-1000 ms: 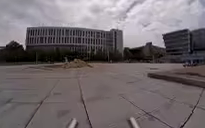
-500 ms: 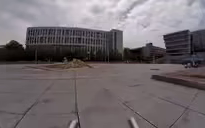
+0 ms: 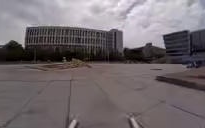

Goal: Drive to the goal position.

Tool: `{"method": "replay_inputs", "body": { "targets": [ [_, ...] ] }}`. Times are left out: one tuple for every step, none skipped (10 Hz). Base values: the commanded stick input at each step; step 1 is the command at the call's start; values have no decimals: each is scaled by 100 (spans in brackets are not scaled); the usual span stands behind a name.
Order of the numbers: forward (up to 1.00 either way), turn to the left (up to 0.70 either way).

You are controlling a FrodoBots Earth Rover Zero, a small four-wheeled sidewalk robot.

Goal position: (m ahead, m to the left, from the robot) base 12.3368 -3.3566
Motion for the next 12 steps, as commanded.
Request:
{"method": "replay_inputs", "body": {
  "targets": [
    [70,2],
    [70,2],
    [70,2],
    [70,2],
    [70,2],
    [70,2],
    [70,2],
    [70,2],
    [70,2],
    [70,2],
    [70,2],
    [70,2]
  ]
}}
